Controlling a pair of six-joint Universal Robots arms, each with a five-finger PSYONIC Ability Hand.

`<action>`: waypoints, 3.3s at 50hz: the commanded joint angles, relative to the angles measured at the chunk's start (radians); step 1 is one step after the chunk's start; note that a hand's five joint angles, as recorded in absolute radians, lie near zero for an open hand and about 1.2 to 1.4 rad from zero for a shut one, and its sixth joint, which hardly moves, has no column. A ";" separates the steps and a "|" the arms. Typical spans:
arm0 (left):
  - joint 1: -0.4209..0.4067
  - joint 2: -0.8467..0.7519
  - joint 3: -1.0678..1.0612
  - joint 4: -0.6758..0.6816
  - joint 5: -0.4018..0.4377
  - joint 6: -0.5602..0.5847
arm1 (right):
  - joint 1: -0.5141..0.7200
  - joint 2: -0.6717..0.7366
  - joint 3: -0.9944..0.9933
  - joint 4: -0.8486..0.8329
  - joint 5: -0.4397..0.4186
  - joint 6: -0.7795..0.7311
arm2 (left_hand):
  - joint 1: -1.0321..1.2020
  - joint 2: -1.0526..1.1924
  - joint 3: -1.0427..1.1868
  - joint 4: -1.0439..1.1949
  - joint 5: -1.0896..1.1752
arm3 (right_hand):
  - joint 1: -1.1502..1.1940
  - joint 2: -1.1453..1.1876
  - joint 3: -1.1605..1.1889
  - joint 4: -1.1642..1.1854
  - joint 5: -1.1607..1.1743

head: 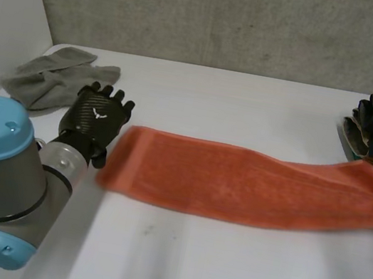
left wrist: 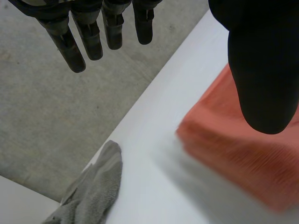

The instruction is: Fold the laundry.

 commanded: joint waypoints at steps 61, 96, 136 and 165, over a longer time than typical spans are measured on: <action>-0.183 -0.389 0.452 -0.035 0.073 -0.153 | 0.739 0.041 0.023 -0.034 0.015 0.386 | 0.018 0.004 0.000 0.007 -0.016 | -0.892 -1.008 -1.018 -1.021 -0.973; -0.243 -0.332 0.498 -0.107 0.055 -0.195 | 0.739 0.048 0.085 -0.146 0.084 0.241 | 0.100 0.086 0.082 0.089 0.066 | -0.272 -0.387 -0.397 -0.400 -0.352; -0.180 -0.420 0.601 -0.189 -0.149 -0.080 | 0.736 0.042 0.094 -0.140 0.126 0.193 | 0.147 0.133 0.129 0.136 0.113 | -0.186 -0.302 -0.312 -0.315 -0.267; -0.090 -0.819 1.051 -0.184 -0.032 0.058 | 0.702 0.014 0.149 -0.146 0.121 0.188 | 0.170 0.157 0.152 0.159 0.137 | 0.329 0.214 0.204 0.200 0.249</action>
